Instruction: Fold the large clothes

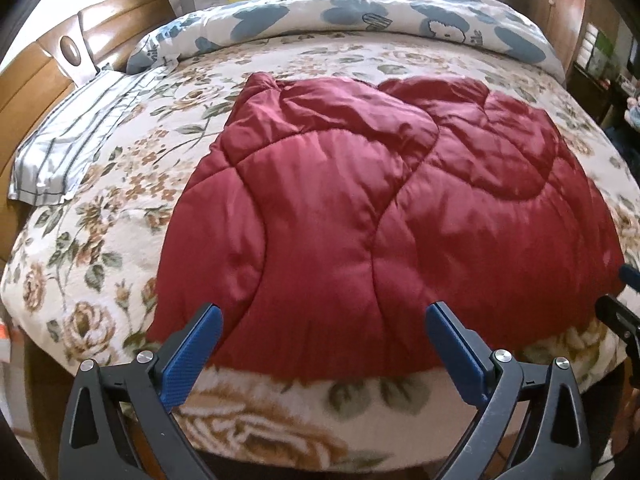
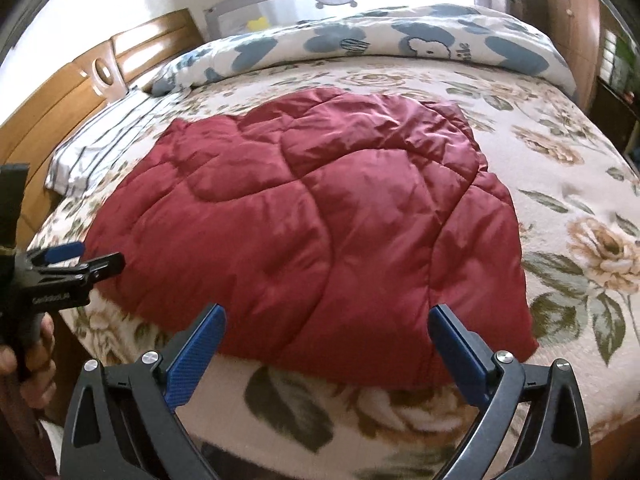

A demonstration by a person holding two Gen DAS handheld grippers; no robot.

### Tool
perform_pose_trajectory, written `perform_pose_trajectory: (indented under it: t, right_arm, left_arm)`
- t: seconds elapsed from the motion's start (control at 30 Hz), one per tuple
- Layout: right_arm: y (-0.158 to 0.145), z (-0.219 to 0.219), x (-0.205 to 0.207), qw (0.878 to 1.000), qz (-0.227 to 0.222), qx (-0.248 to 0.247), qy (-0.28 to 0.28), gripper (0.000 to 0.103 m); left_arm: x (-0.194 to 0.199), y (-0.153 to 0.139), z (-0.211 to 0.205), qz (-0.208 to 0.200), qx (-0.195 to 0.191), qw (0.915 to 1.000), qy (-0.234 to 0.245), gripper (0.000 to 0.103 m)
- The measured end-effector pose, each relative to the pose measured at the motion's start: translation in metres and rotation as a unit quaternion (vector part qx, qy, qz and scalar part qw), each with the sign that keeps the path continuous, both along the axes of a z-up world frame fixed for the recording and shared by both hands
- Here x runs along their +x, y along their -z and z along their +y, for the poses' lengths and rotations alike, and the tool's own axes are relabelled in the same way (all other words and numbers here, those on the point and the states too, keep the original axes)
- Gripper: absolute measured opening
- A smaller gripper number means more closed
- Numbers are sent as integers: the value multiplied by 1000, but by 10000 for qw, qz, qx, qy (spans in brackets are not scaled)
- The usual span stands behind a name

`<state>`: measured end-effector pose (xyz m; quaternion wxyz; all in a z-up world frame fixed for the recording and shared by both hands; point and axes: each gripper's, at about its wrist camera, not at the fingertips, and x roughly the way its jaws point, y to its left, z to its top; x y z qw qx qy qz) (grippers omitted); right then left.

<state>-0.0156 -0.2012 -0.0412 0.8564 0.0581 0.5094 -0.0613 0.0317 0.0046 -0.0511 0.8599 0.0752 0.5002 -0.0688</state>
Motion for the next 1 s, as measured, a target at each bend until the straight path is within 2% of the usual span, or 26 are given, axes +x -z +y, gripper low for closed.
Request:
perform_pose_trajectory:
  t: [0.23,0.4,0.67,1.0]
  right_arm:
    - [-11,9,-16,9996,207,152,-124,101]
    - [-28,14,-20,9987,299,388,-143,101]
    - [-57,31,-14,9988,252,242,-352,102]
    - [-44,30,-2,9980,458,278,-321,102]
  left_arm:
    - [-25,-11,-1,2,275,9996,95,102]
    - [-36,-28,-3,-91,304,9993,184,102]
    - [-45,-56,-1,-299,308,9988,228,102]
    - [-36,-54,3,-205,284,9993,138,102]
